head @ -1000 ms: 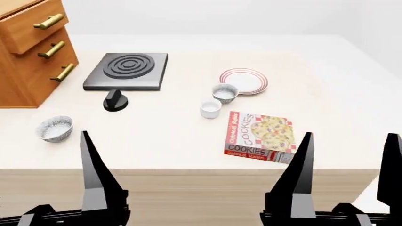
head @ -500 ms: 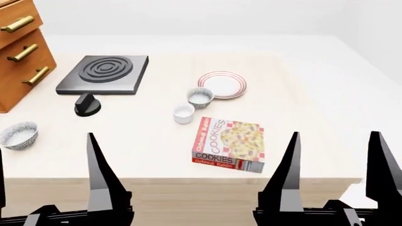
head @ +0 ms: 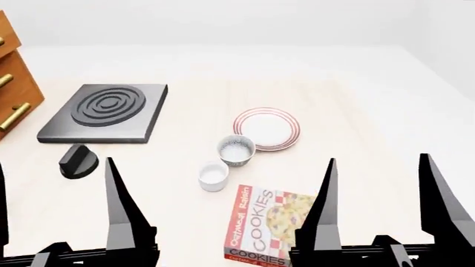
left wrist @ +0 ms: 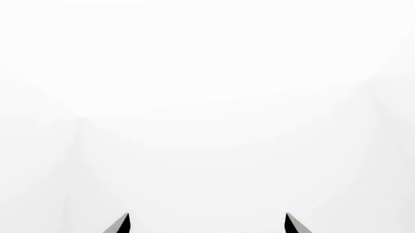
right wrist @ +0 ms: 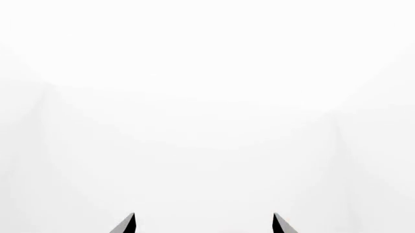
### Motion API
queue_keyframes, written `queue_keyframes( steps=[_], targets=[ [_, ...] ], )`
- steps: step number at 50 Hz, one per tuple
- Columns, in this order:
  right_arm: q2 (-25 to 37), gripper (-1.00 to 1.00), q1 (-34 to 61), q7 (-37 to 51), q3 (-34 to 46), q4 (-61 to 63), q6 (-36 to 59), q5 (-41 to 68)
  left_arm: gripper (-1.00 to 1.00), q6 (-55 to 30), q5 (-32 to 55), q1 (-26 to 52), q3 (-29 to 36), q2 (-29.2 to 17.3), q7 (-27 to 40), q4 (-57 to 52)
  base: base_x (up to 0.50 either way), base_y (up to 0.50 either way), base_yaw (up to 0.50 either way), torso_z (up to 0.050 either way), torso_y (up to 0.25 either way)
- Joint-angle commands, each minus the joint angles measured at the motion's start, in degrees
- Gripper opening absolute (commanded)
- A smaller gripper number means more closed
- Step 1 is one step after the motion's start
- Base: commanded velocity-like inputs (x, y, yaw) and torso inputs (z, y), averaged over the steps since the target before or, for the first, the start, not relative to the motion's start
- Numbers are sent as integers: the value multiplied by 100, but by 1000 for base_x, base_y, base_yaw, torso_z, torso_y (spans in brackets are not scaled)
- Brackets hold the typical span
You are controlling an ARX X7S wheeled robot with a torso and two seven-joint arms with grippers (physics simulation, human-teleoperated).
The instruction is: Pick the akita bowl between the plate and the ramekin and place it on the plate.
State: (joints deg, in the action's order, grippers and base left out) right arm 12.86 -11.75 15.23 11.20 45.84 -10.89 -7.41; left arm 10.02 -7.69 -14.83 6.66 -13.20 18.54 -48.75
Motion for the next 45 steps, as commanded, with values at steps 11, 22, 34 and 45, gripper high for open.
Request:
queue_keyframes(
  steps=[11, 22, 34, 45],
  targets=[
    [-37, 100, 48, -57, -94, 34, 103, -142, 100, 4, -50, 37, -106, 53, -79, 33, 500, 0, 0, 0, 0],
    [0, 100, 56, -15, -71, 43, 120, -138, 100, -25, -62, 46, -68, 19, -48, 29, 500, 0, 0, 0, 1],
    [32, 100, 87, 12, -32, 77, 193, -177, 100, -1, -50, 39, -60, -25, 7, 67, 500, 0, 0, 0, 0],
    [-147, 100, 1244, -991, -11, 392, 3648, 916, 100, -14, -45, 22, -34, -61, 43, 115, 233, 0, 0, 0, 0]
  ],
)
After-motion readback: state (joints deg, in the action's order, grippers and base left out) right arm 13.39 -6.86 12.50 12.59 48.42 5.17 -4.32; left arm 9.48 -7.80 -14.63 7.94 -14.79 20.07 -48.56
